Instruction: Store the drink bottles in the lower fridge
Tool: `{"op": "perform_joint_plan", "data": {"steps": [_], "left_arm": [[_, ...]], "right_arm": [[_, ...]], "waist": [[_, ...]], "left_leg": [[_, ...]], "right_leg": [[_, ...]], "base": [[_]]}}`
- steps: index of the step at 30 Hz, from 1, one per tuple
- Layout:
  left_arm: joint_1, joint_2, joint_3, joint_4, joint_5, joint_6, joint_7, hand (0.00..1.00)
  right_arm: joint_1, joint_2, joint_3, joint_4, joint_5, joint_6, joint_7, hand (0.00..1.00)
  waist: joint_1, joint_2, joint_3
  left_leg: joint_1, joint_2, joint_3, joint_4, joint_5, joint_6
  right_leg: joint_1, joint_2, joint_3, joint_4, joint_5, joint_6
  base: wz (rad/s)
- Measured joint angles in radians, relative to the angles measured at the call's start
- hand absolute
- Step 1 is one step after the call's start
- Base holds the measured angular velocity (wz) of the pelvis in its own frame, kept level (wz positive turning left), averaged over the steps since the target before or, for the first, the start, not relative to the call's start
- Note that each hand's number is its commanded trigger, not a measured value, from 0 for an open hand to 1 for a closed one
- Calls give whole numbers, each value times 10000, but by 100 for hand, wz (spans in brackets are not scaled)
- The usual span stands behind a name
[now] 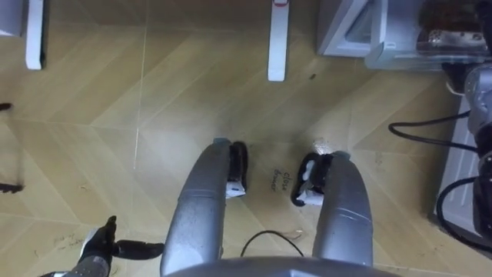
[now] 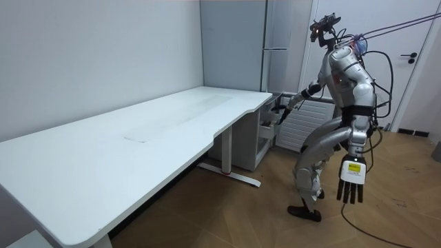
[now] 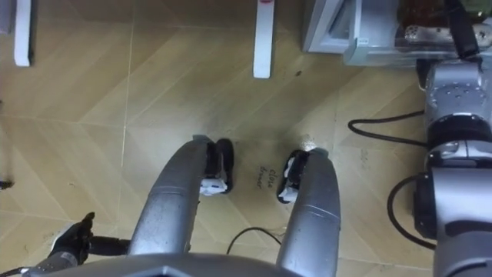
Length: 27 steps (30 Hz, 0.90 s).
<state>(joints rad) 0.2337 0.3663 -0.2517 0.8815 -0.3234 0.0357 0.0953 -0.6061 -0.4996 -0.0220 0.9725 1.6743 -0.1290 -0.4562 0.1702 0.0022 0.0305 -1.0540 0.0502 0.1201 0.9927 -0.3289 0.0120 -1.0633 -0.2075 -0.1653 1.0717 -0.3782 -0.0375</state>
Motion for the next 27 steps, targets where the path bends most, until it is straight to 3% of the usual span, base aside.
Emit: {"op": "perform_joint_plan", "data": {"steps": [8,13,16,20,23,25,27], "left_arm": [[377,72,48,-393,-5,18,-61,0],[496,123,111,-380,-6,1,-91,0],[569,142,109,-351,-9,-58,-125,0],[598,169,153,-288,9,-297,-141,0],[683,178,333,-189,6,-329,-253,0],[798,198,531,-193,8,-327,-395,0],[836,214,669,-184,9,-343,-434,0]], "right_arm": [[41,22,1,122,120,-459,57,0],[40,28,6,122,299,-718,57,0],[39,45,7,122,475,-859,50,0],[35,76,-2,139,479,-1149,50,0],[35,88,-15,319,485,-1213,48,0],[-5,78,-30,317,485,-1212,47,0],[-13,69,-30,317,485,-1217,48,0]], "waist": [[153,49,21],[318,40,26],[319,-16,60],[459,-30,69],[587,-54,74],[593,-123,82],[622,-172,90]], "left_leg": [[31,-326,-556,-637,500,-164],[73,-326,-911,-1038,752,-401],[208,-417,-1039,-1313,913,-529],[214,-464,-1269,-1444,1114,-649],[347,-507,-1379,-1586,1229,-720],[370,-609,-1477,-1820,1404,-803],[384,-654,-1517,-1960,1549,-793]], "right_leg": [[363,-390,-669,-345,-53,-163],[662,-558,-1327,-636,-58,-392],[855,-831,-1700,-644,-162,-553],[969,-971,-2077,-606,-245,-772],[1244,-1249,-2535,-599,-381,-816],[1437,-1715,-3160,-611,-438,-870],[1556,-1971,-3534,-598,-472,-898]], "base": [[26],[16],[21],[16],[17],[20],[17]]}}
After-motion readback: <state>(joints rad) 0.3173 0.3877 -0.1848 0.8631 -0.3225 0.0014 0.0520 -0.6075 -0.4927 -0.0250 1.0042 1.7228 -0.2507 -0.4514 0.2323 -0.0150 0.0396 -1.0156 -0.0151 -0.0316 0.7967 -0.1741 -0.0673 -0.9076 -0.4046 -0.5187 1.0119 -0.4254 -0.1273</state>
